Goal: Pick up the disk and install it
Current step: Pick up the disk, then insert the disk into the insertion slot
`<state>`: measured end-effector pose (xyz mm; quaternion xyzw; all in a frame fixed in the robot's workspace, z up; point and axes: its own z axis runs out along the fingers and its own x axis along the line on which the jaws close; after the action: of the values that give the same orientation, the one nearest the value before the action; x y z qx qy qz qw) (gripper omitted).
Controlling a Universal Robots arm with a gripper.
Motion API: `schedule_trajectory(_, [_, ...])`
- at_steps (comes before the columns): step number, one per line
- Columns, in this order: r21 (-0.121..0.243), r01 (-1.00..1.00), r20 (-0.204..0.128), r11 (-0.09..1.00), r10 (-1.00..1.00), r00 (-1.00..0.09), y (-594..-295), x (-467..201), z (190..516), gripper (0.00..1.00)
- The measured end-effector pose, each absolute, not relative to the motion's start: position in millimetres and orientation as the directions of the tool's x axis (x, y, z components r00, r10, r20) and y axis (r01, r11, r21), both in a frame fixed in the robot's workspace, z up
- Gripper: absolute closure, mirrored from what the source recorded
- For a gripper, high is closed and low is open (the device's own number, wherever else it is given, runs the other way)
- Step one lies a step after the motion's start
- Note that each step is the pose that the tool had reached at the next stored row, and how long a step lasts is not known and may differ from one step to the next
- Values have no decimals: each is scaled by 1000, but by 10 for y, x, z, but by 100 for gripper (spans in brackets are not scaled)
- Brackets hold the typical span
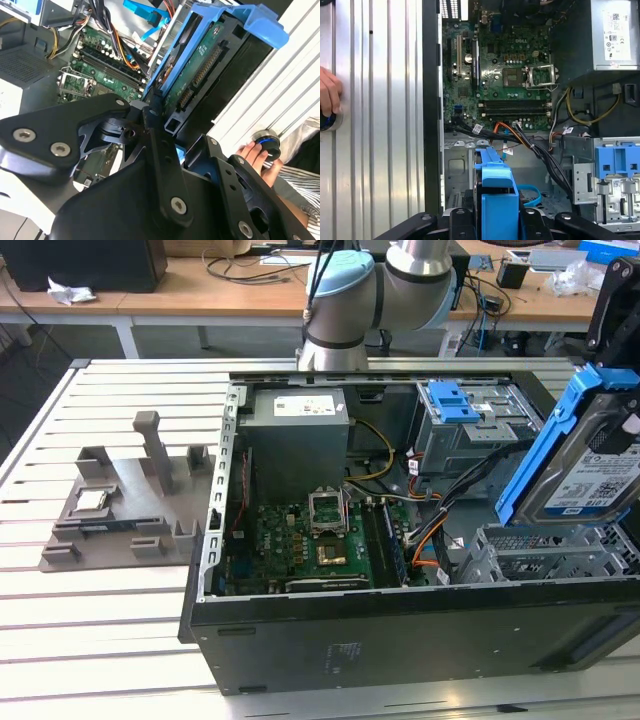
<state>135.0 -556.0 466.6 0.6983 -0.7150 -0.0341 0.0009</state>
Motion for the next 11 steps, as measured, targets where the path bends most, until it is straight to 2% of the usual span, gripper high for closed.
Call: schedule_trajectory(11, [50,-998,-46,22,-999,-25,-5560,1356,4663,63])
